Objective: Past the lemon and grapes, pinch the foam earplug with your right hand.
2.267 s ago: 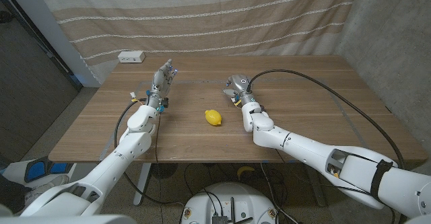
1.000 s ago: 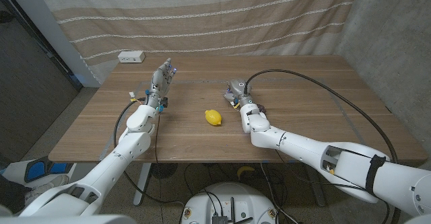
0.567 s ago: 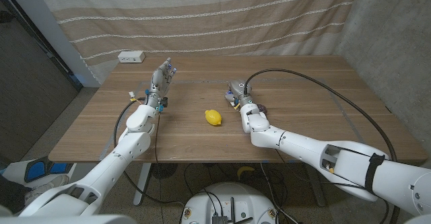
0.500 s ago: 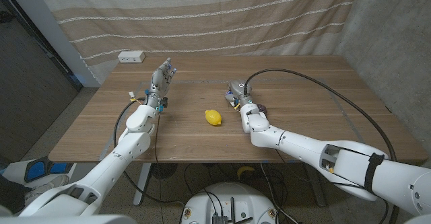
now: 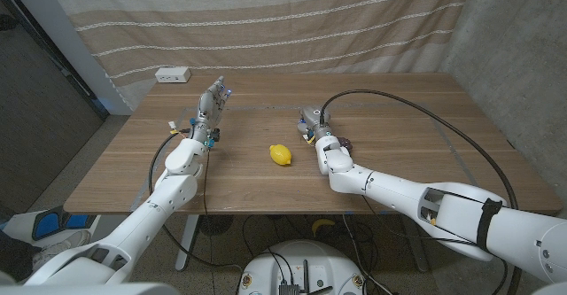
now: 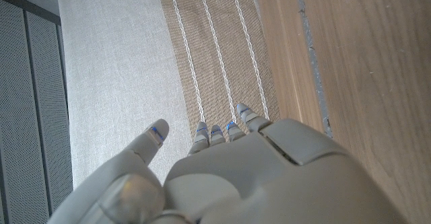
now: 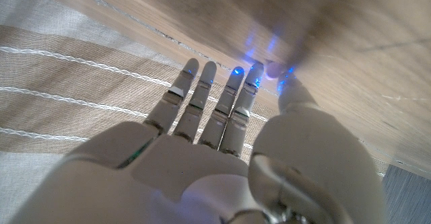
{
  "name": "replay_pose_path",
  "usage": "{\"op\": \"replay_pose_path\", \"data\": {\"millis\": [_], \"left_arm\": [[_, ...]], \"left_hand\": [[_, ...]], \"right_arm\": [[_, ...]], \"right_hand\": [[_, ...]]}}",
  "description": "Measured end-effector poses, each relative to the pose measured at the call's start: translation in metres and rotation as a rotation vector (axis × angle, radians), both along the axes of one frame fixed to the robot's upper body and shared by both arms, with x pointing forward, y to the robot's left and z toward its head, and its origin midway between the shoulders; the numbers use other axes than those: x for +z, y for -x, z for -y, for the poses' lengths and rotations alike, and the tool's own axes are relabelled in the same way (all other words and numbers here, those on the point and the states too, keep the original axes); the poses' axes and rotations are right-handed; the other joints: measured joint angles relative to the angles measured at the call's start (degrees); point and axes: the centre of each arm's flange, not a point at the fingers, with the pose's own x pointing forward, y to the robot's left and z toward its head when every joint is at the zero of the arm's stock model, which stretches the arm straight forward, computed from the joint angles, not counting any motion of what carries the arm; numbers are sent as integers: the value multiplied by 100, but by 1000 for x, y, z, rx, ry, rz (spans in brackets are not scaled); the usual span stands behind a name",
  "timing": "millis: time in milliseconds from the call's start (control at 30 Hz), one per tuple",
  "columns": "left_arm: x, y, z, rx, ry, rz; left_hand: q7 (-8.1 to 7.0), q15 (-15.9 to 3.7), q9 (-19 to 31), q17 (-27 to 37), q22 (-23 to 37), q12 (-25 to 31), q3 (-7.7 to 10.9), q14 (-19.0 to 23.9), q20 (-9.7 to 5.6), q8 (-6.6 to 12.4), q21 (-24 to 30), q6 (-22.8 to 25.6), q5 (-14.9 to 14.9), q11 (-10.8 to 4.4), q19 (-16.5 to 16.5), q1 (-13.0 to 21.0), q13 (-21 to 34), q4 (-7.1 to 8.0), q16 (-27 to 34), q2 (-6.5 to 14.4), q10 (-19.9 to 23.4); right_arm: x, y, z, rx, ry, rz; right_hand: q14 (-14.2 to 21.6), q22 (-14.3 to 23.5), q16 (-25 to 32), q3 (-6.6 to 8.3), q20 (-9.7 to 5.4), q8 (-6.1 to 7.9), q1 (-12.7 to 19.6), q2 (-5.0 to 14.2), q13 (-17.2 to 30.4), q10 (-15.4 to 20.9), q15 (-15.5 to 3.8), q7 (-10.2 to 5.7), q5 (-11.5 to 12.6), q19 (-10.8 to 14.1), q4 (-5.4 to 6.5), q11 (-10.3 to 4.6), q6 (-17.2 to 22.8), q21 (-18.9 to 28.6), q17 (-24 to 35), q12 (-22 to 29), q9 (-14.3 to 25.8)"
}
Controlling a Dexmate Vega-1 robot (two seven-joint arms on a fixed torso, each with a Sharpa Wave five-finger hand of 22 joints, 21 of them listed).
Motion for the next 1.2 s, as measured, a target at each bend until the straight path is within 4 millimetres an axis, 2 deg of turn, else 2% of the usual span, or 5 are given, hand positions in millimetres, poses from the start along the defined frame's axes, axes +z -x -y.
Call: {"op": "replay_pose_path", "data": {"millis": [67, 300, 633, 867, 1200], "left_arm": [[0, 0, 0, 0, 0, 0], [0, 1, -1, 1, 0, 1], [0, 1, -1, 1, -2, 2], [1, 2, -1, 0, -4, 3], [1, 2, -1, -3, -5, 5]], "left_hand": [[0, 0, 0, 0, 0, 0, 0, 0, 0, 0, 0, 0, 0, 0, 0, 0, 0, 0, 0, 0, 0], [0, 0, 0, 0, 0, 0, 0, 0, 0, 0, 0, 0, 0, 0, 0, 0, 0, 0, 0, 0, 0], [0, 0, 0, 0, 0, 0, 0, 0, 0, 0, 0, 0, 0, 0, 0, 0, 0, 1, 0, 0, 0], [0, 0, 0, 0, 0, 0, 7, 0, 0, 0, -44, 0, 0, 0, 0, 0, 0, -40, 0, 0, 0], [0, 0, 0, 0, 0, 0, 0, 0, 0, 0, -44, 0, 1, 0, 0, 0, 0, -46, 0, 0, 0]], "right_arm": [[-1, 0, 0, 2, 4, -2], [-4, -1, -1, 11, 9, -6], [-4, 0, -2, 31, 3, 17], [-4, 2, 0, 54, -16, 51], [-4, 1, 7, 64, -42, 83]], "right_hand": [[21, 0, 0, 19, -31, 70, 78, 76, 21, 73, 21, -28, -39, 31, 20, -5, 30, 0, 21, 40, -13], [132, 0, 0, 28, -93, 143, 173, 67, 48, 166, 10, 0, -87, 31, 28, 3, 60, 0, 49, 84, -26], [187, 0, 0, 76, -123, 164, 241, 132, 74, 319, 3, -20, -126, 62, 29, -8, 163, 24, 71, 127, -34], [246, 0, 0, 110, -178, 164, 342, 70, 101, 443, 1, -10, -127, 117, 42, -8, 275, 45, 67, 172, -78], [307, 0, 0, 148, -184, 187, 377, 105, 84, 473, -20, 164, -160, 124, 52, 23, 635, 45, 58, 172, -78]]}}
